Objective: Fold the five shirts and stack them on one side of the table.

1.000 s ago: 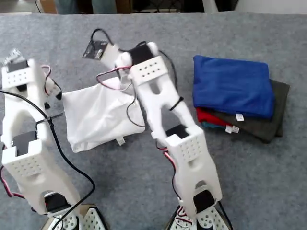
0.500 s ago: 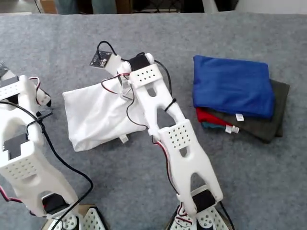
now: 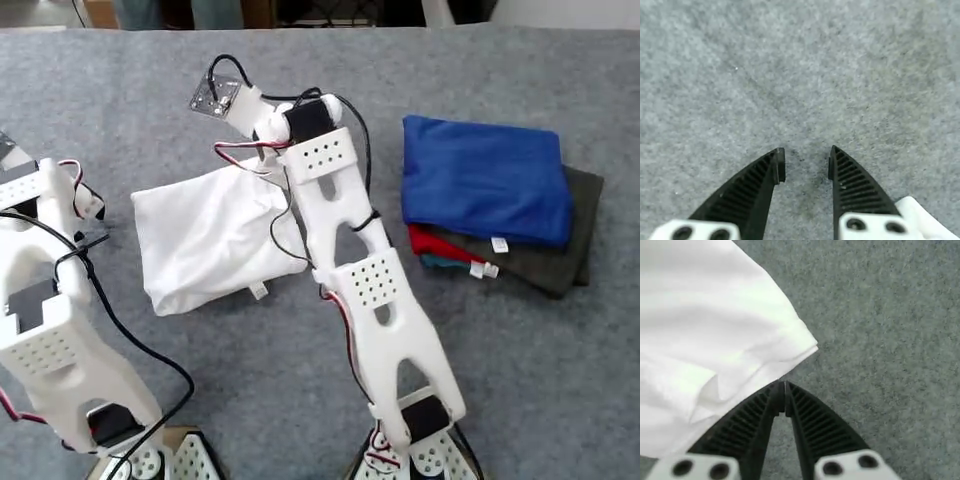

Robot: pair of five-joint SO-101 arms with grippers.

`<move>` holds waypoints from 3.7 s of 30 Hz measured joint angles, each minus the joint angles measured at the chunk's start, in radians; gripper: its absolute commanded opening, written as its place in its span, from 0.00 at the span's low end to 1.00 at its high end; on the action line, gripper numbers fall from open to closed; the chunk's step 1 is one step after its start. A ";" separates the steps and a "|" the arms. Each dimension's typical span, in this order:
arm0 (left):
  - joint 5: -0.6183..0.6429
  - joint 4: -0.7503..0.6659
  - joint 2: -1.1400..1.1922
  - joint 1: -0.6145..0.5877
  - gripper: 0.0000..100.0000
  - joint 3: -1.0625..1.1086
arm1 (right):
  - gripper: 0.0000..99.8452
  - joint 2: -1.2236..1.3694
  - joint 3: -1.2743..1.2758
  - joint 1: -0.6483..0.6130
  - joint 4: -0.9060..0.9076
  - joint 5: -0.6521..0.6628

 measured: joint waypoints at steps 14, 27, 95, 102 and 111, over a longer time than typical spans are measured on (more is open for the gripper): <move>0.000 -0.031 0.000 0.000 0.16 0.000 | 0.02 0.078 -0.002 -0.112 0.002 -0.052; 0.000 -0.031 0.000 0.000 0.16 0.000 | 0.01 0.023 0.133 -0.072 0.002 -0.127; -0.037 0.473 0.293 0.239 0.10 -0.522 | 0.01 -0.384 0.847 0.069 0.000 -0.233; -0.127 0.698 0.203 0.229 0.10 -0.706 | 0.01 -0.532 0.847 0.069 -0.018 -0.233; -0.327 0.747 -0.155 0.229 0.10 -0.388 | 0.01 -0.509 0.838 0.068 -0.187 -0.241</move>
